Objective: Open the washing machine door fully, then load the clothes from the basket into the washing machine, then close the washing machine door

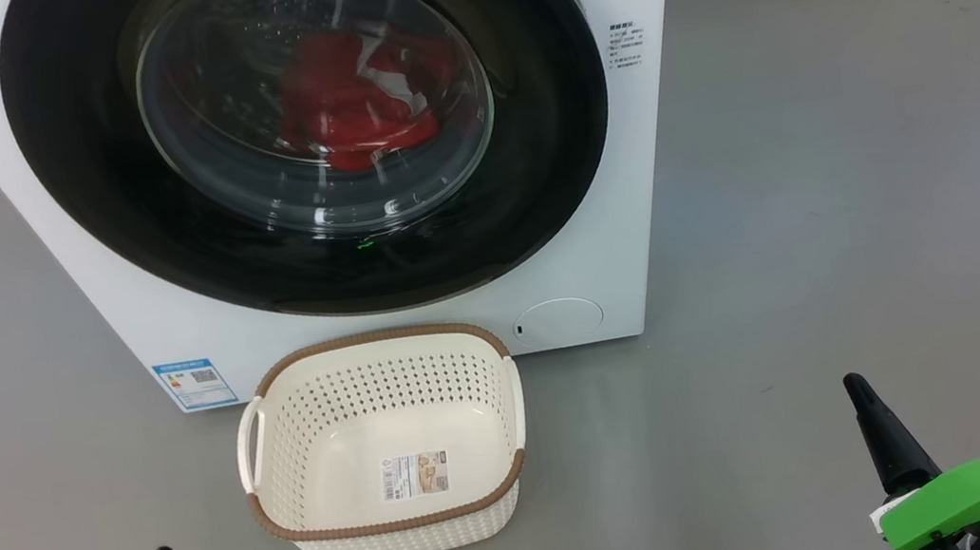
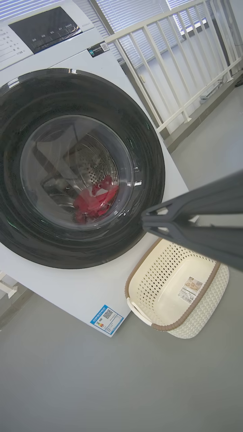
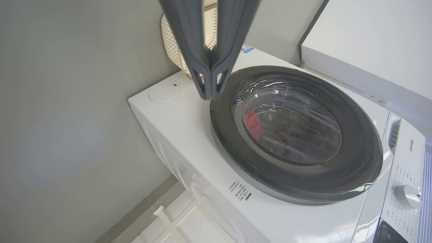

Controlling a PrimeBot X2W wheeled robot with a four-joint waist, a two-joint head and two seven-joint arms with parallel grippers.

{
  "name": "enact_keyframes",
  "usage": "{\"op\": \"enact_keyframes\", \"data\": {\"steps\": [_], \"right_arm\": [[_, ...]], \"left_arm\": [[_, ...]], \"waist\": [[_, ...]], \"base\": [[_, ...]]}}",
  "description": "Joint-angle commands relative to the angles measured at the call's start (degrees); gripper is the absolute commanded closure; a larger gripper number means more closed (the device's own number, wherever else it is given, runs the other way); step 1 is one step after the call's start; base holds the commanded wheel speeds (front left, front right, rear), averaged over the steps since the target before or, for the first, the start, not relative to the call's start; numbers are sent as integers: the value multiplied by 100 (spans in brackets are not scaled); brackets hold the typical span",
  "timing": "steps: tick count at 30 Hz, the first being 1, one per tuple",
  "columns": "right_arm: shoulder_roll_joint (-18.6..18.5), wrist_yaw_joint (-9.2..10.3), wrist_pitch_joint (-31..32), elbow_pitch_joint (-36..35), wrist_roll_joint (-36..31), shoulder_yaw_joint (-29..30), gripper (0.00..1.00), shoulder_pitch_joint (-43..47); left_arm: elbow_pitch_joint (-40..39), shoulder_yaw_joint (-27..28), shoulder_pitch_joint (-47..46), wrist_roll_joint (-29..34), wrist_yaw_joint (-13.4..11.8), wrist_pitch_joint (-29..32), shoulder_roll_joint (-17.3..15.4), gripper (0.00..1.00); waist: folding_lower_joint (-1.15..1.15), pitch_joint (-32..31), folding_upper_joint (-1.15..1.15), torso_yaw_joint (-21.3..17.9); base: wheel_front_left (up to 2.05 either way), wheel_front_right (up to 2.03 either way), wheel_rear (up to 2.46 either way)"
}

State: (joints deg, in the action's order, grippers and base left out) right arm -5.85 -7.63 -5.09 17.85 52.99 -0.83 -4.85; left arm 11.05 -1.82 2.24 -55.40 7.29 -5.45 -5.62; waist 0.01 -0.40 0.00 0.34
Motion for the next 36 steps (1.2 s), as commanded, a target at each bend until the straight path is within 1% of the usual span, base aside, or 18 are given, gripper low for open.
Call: {"op": "enact_keyframes", "data": {"steps": [1,36], "right_arm": [[-17,6,38,-179,187,9,100,-158],[143,10,616,-284,2111,384,100,-145]], "left_arm": [[-102,153,-286,-172,10,52,-63,100],[105,468,-570,-2010,15,613,84,100]], "waist": [[-1,2,0,-1],[-1,30,0,-18]], "base": [[0,0,0],[0,0,0]]}}
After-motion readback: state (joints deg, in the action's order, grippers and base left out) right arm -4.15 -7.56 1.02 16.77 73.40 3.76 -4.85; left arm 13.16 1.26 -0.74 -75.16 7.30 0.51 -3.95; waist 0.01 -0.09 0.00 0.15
